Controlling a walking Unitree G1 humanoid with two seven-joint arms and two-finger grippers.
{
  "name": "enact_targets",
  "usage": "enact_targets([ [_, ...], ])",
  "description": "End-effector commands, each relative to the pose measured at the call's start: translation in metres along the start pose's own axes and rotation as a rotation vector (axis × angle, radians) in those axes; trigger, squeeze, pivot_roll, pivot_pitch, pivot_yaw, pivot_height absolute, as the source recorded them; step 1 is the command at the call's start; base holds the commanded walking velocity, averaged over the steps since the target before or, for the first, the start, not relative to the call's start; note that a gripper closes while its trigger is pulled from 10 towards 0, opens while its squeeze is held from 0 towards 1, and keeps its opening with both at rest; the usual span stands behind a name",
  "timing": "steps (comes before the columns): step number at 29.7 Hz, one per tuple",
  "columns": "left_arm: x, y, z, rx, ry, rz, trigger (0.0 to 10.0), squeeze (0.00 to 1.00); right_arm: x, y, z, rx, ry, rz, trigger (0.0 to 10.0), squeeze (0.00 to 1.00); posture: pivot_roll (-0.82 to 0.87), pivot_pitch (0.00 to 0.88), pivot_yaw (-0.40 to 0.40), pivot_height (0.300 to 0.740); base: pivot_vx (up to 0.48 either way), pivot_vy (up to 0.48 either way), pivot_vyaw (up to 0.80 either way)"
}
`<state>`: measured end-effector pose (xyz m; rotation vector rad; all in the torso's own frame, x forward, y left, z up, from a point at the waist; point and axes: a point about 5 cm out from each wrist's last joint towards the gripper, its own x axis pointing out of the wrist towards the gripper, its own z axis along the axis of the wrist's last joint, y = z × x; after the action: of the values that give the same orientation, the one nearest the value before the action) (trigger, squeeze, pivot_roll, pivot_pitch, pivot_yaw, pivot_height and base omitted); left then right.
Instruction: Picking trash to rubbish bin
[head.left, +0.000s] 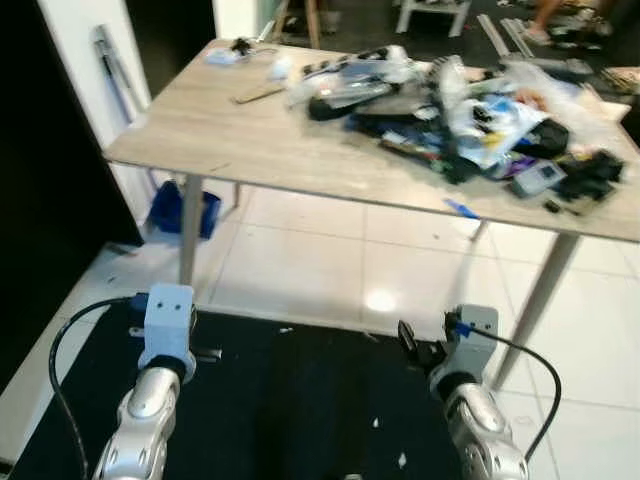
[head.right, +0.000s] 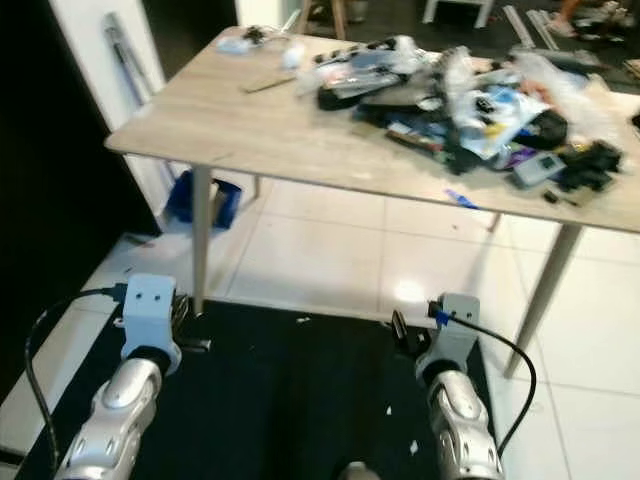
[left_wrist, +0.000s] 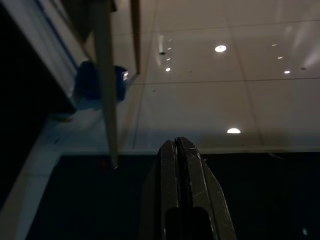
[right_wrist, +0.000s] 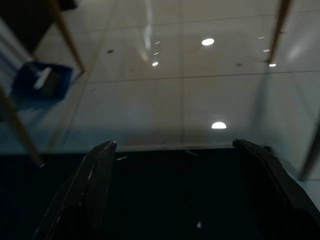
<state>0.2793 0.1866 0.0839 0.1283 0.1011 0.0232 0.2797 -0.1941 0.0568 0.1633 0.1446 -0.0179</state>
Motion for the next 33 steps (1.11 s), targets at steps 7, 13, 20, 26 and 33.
enact_targets([
  [7,-0.003,0.002,-0.004,-0.022,0.016,0.015,10.0,0.00,-0.004,0.000,-0.006,0.011,0.025,-0.012,10.0,0.00,-0.02,0.157,-0.005,0.740,0.000,0.000,-0.68],
  [13,-0.002,0.001,-0.003,-0.012,0.015,0.000,10.0,0.00,-0.004,0.001,-0.002,0.012,0.014,-0.015,10.0,0.00,-0.02,0.151,-0.005,0.740,0.000,0.000,-0.68],
  [20,-0.005,-0.001,-0.002,-0.033,-0.002,-0.020,10.0,0.00,-0.003,-0.001,0.002,0.009,0.002,-0.022,10.0,0.00,-0.02,0.158,-0.009,0.740,0.000,0.000,-0.68],
  [26,-0.007,0.001,0.004,-0.069,-0.048,-0.001,10.0,0.00,-0.001,-0.004,0.008,0.004,-0.015,-0.019,10.0,0.00,-0.02,0.161,-0.013,0.740,0.000,0.000,-0.63],
  [33,-0.005,0.013,0.017,-0.121,-0.102,0.077,10.0,0.00,0.002,0.006,0.035,-0.030,-0.150,0.038,10.0,0.00,-0.02,0.153,-0.023,0.740,0.000,0.000,-0.06],
])
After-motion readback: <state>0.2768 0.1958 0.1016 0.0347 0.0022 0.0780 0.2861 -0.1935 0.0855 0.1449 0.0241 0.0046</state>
